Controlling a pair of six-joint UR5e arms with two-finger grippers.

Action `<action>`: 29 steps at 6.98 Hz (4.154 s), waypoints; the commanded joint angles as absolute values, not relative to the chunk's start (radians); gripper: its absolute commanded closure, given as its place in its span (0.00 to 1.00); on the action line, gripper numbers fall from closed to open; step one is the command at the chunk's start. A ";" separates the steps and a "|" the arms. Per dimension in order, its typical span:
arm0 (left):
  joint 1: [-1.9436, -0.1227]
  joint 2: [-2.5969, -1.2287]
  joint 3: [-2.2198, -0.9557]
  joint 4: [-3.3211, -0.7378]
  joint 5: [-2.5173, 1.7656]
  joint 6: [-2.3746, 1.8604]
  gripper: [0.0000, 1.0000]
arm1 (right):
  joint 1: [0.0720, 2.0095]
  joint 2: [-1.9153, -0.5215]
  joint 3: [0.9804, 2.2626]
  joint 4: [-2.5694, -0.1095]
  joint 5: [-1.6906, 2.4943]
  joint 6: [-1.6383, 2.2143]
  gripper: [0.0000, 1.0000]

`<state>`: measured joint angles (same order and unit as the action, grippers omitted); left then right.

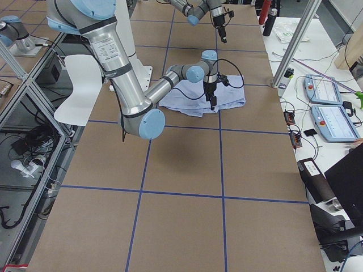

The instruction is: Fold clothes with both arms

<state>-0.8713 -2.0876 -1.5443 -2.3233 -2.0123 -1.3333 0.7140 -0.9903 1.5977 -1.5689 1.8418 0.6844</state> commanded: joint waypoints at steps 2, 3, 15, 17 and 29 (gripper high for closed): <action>-0.871 -2.088 -1.548 -2.322 -2.008 -1.333 0.00 | 0.710 -0.758 1.311 -1.396 1.848 0.683 0.00; -0.871 -2.088 -1.548 -2.322 -2.003 -1.333 0.00 | 0.710 -0.738 1.266 -1.393 1.847 0.675 0.00; -0.870 -2.121 -1.568 -2.322 -1.997 -1.335 0.00 | 0.730 -0.686 1.152 -1.397 1.848 0.620 0.00; -0.870 -2.123 -1.569 -2.322 -1.997 -1.335 0.00 | 0.726 -0.663 1.088 -1.318 1.844 0.618 0.00; -0.870 -2.131 -1.609 -2.316 -1.997 -1.335 0.00 | 0.738 -0.640 1.012 -1.315 1.824 0.558 0.00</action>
<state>-0.8698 -2.1310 -1.6028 -2.3164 -1.9973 -1.3346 0.7336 -0.6395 1.0124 -1.3144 1.8239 0.5635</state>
